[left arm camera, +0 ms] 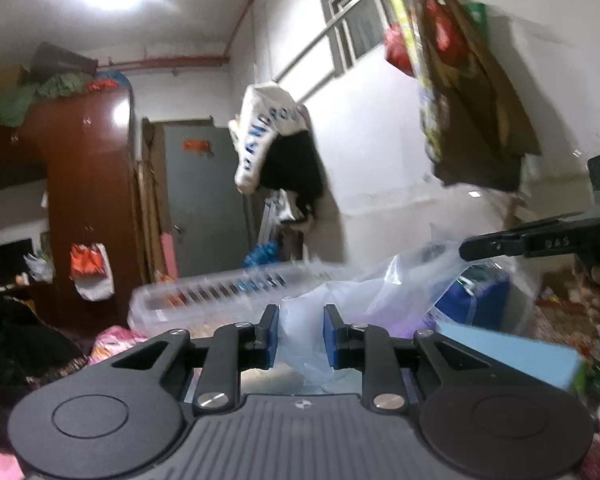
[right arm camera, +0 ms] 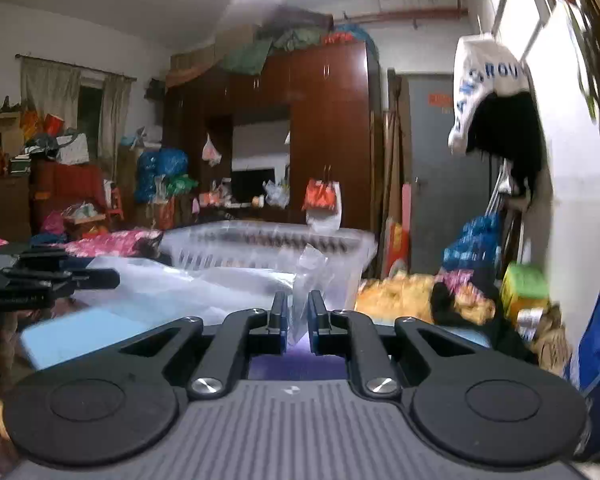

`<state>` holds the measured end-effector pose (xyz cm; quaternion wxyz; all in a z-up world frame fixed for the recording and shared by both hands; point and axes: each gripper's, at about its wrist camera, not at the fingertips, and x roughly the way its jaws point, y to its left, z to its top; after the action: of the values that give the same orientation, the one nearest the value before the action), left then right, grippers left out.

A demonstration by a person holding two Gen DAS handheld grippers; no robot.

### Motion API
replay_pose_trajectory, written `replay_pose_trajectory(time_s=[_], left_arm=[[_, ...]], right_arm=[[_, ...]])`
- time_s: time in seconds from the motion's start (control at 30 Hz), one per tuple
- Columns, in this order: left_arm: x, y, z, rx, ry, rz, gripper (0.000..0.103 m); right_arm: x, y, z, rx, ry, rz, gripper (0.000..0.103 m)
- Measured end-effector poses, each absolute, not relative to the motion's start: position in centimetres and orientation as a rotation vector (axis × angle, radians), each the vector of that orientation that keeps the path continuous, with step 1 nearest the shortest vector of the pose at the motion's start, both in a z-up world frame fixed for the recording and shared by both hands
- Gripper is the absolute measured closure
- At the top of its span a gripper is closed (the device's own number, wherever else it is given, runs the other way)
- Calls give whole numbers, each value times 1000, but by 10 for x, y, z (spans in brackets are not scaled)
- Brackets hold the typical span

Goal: Organize objects
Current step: 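Lift the plastic bag with both tools and drop it into the basket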

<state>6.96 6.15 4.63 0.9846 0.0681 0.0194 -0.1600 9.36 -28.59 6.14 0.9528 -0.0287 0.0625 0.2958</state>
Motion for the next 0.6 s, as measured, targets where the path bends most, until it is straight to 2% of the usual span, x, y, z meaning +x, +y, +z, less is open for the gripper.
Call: replay_pose_trajectory(time_s=[0.3, 0.5, 0.6], left_arm=[[169, 83, 96, 96, 66, -206, 75], [225, 96, 84, 86, 181, -171, 74], [236, 98, 75, 80, 204, -144, 68]], right_arm=[[181, -243, 113, -25, 108, 602, 93], [240, -228, 88, 5, 235, 589, 93], [248, -227, 70, -3, 272, 581, 93]])
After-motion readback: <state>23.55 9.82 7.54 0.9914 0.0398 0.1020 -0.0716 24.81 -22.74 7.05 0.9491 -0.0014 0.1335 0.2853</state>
